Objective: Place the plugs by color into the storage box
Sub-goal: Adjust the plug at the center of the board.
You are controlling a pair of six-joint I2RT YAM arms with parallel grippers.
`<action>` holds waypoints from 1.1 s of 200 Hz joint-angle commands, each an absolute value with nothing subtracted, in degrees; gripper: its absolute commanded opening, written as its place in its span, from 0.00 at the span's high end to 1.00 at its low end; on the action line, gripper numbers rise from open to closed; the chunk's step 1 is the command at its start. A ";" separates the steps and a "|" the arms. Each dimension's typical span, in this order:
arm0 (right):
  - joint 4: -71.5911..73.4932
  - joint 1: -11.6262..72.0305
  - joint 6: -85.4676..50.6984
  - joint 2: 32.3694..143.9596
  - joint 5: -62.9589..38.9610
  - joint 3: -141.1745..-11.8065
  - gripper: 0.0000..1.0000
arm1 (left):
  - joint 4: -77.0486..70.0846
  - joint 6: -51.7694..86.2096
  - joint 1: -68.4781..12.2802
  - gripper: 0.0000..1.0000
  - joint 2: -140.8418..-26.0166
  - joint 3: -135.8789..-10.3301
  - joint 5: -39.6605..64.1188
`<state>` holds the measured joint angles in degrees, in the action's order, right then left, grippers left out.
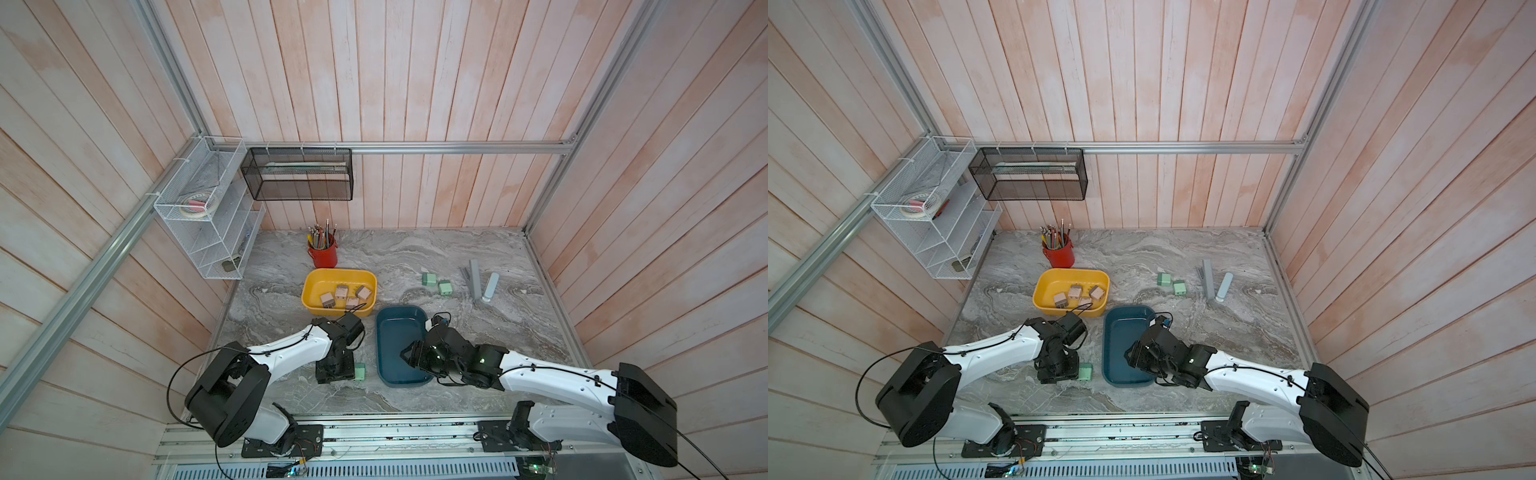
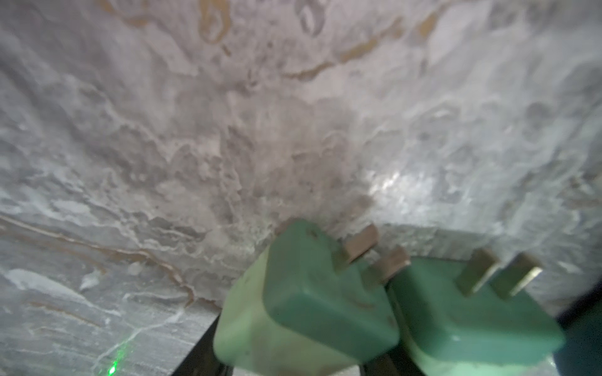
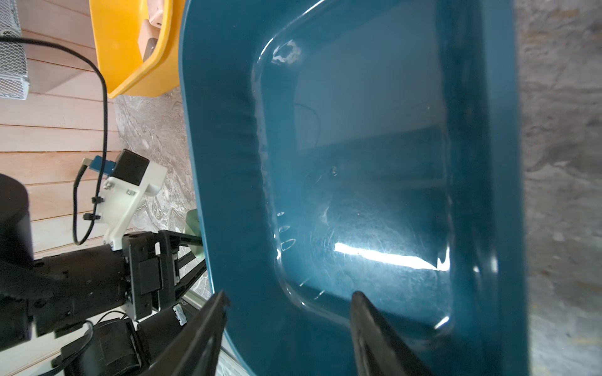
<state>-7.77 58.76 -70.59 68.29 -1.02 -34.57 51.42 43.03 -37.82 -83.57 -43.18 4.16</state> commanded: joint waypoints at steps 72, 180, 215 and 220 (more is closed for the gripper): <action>-9.50 58.35 -72.42 65.93 0.79 -32.11 0.36 | 53.07 38.50 -36.72 0.27 -86.47 -48.63 0.35; -7.86 58.43 -72.69 67.38 -0.33 -31.39 0.36 | 52.01 38.67 -35.25 0.38 -87.81 -50.05 2.26; -7.65 58.44 -72.69 67.42 -0.36 -31.20 0.36 | 50.89 39.53 -33.32 0.32 -86.95 -50.01 4.75; -7.70 58.45 -72.77 67.33 -0.40 -31.07 0.36 | 50.98 39.59 -33.04 0.31 -86.92 -50.17 4.75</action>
